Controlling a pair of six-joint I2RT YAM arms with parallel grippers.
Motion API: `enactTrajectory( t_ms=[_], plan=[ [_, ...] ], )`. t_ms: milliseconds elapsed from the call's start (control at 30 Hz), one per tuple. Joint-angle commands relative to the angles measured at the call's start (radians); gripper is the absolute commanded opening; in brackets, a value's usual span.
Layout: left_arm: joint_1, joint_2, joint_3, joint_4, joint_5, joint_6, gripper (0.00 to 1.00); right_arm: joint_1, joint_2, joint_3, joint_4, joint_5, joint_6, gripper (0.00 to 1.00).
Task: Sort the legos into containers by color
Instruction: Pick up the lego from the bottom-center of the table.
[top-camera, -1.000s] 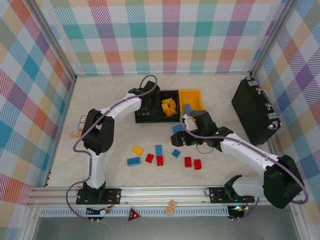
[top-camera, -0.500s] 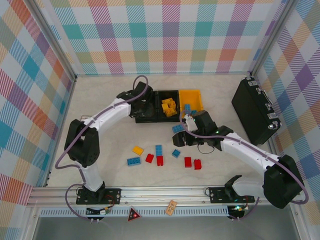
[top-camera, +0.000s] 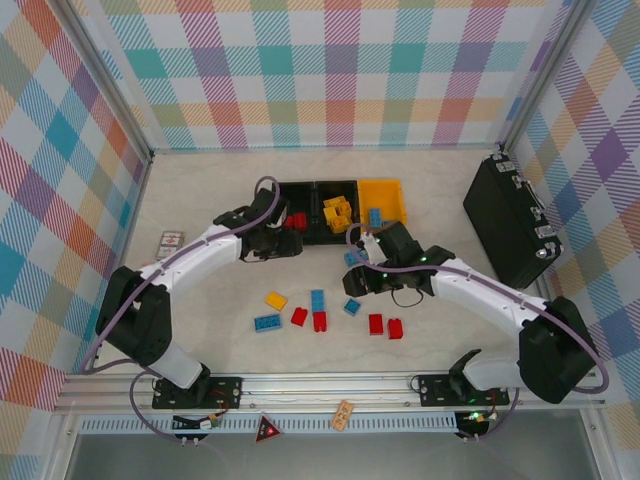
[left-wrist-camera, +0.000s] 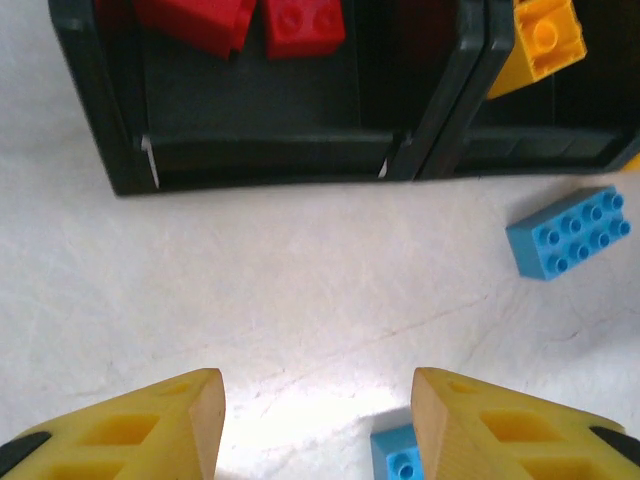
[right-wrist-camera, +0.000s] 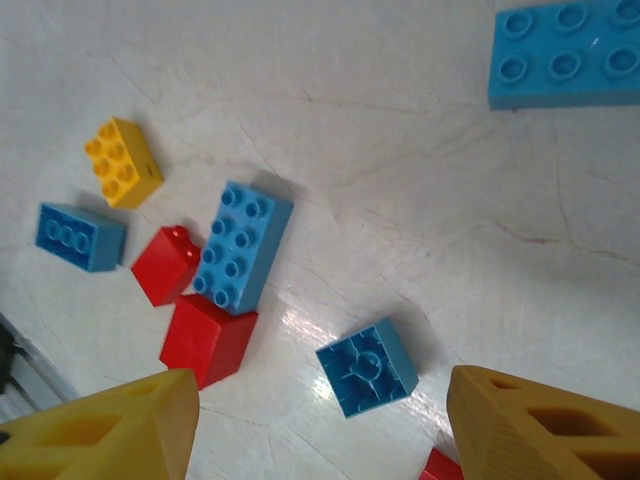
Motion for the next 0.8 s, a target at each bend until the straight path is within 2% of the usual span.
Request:
enactTrajectory(
  t_ms=[0,267,500,567,667,767],
  plan=[
    [-0.008,-0.062,-0.064,0.032,0.048,-0.03,0.52,0.041,0.05,0.025,-0.05,0.054,-0.045,0.67],
    [-0.011,-0.129,-0.189,0.056,0.055,-0.081,0.53,0.118,0.174,0.012,-0.026,0.156,-0.064,0.66],
    [-0.012,-0.14,-0.22,0.047,0.046,-0.088,0.53,0.182,0.271,0.038,-0.037,0.233,-0.088,0.64],
    [-0.013,-0.144,-0.225,0.052,0.053,-0.094,0.52,0.193,0.283,0.044,-0.036,0.237,-0.087,0.58],
    [-0.014,-0.148,-0.23,0.062,0.063,-0.1,0.53,0.197,0.279,0.049,-0.032,0.243,-0.087,0.42],
    [-0.017,-0.144,-0.23,0.073,0.072,-0.105,0.52,0.197,0.26,0.059,-0.043,0.267,-0.084,0.33]
  ],
)
